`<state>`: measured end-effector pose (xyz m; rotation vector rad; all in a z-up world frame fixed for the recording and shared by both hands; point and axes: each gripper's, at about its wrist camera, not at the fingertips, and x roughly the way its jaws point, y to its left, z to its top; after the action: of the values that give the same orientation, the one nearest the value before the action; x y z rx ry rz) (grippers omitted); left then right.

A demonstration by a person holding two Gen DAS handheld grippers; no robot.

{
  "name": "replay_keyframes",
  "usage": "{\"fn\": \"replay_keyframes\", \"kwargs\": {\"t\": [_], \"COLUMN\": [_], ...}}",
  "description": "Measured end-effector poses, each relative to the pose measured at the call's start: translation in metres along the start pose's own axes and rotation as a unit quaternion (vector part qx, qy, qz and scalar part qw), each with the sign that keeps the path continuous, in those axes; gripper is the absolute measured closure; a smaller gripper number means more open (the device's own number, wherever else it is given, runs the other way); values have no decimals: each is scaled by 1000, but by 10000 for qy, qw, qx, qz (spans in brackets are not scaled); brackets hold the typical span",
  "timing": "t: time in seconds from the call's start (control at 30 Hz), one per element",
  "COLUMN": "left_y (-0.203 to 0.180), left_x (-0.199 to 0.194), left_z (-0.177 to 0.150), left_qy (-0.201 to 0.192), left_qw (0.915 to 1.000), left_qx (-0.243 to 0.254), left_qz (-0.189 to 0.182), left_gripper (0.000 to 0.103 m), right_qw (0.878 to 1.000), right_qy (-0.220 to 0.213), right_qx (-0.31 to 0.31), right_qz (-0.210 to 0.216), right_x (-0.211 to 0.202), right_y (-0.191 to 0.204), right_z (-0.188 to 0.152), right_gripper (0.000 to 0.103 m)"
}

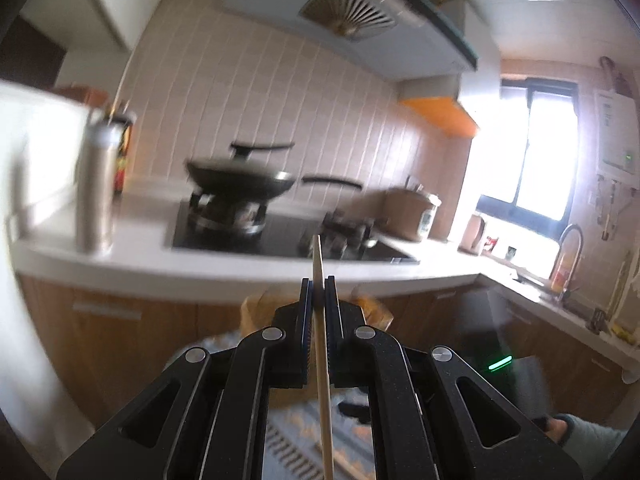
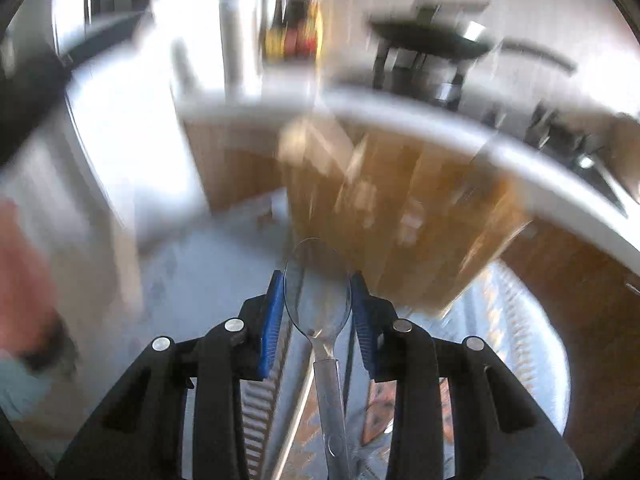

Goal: Organize utensils

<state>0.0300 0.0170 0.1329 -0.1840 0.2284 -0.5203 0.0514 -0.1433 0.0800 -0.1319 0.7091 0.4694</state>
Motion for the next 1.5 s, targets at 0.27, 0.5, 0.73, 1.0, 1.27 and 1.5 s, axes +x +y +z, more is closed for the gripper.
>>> {"fn": "replay_keyframes", "kwargs": {"t": [0.27, 0.5, 0.73, 1.0, 1.27, 1.5], "left_y": [-34, -37, -25, -12, -10, -15], "left_x": [45, 87, 123, 134, 136, 137], "left_z": [44, 47, 31, 21, 22, 13], "left_qy": [-984, -1503, -1416, -1286, -1355, -1396], "left_qw": [9950, 9863, 9851, 9856, 9840, 9822], "left_qx": [98, 30, 63, 29, 161, 366], "left_qz": [115, 673, 971, 1093, 1145, 1207], "left_gripper": [99, 99, 99, 99, 99, 99], "right_qw": [9718, 9475, 9434, 9449, 9414, 9434], "right_qy": [-2106, -2717, -2863, -2856, -3090, -2955], "right_qx": [992, 1638, 1623, 1577, 1275, 1498], "right_qz": [-370, -413, -405, -249, -456, -164], "right_x": [-79, -42, 5, 13, 6, 24], "right_y": [-60, -120, -139, -141, -132, -152], "right_z": [65, 89, 85, 81, 95, 88], "right_gripper": [73, 73, 73, 73, 73, 73]}}
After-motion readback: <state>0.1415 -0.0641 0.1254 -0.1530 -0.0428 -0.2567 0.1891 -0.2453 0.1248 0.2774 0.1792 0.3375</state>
